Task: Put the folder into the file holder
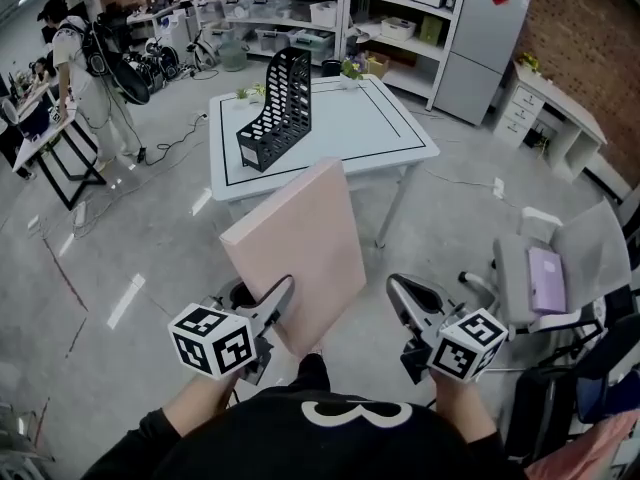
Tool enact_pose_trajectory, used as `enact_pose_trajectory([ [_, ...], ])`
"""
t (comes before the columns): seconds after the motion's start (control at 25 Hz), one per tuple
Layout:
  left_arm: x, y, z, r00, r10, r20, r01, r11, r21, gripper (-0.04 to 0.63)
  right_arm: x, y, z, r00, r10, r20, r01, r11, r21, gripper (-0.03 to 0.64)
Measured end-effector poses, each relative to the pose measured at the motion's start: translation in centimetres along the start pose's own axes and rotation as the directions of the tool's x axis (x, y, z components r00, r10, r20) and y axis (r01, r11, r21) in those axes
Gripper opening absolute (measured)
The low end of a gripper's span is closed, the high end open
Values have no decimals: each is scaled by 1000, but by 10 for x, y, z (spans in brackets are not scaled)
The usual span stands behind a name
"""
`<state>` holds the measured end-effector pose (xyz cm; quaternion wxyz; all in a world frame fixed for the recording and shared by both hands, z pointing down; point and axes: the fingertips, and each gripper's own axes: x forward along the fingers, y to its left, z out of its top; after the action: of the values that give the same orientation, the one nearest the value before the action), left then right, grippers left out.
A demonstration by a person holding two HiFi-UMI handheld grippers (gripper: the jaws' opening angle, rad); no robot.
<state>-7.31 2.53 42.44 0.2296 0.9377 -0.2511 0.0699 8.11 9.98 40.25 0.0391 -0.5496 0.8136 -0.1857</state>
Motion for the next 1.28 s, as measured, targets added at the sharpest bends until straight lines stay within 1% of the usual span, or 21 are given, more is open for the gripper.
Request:
enact_pose_trajectory([
  [0.12, 35, 31, 20, 1000, 10, 0, -10, 1000, -4, 147, 37, -35, 12, 1000, -3, -12, 4, 1000, 16, 5],
  [0.28, 72, 72, 47, 1000, 23, 6, -23, 1000, -16, 147, 93, -69, 26, 999, 19, -50, -18, 999, 27, 5],
  [0.52, 107, 124, 87, 998, 45, 35, -45, 999, -21, 147, 164, -108, 42, 993, 43, -110, -41, 999, 19, 5],
  [0.64, 117, 145, 104, 996, 64, 57, -64, 998, 0, 147, 191, -121, 47, 991, 55, -122, -54, 998, 12, 5],
  [0.72, 121, 155, 110, 994, 84, 72, -85, 996, 14, 147, 203, -127, 47, 989, 63, -132, -63, 998, 1, 5],
  [0.84, 123, 164, 118, 992, 94, 89, -95, 995, 9, 147, 214, -131, 48, 987, 80, -139, -82, 997, -10, 5],
  [1.0, 123, 173, 138, 986, 114, 122, -120, 992, 43, 146, 231, -136, 52, 984, 118, -130, -119, 993, 1, 5],
  [1.08, 123, 176, 147, 982, 123, 144, -131, 990, 44, 146, 240, -140, 54, 981, 139, -134, -139, 990, 10, 5],
  [1.16, 123, 180, 159, 977, 130, 169, -139, 989, 41, 146, 251, -143, 60, 977, 165, -136, -166, 986, 8, 5],
  [1.28, 122, 189, 186, 968, 147, 202, -162, 985, 64, 146, 272, -149, 77, 970, 201, -136, -203, 979, 0, 5],
])
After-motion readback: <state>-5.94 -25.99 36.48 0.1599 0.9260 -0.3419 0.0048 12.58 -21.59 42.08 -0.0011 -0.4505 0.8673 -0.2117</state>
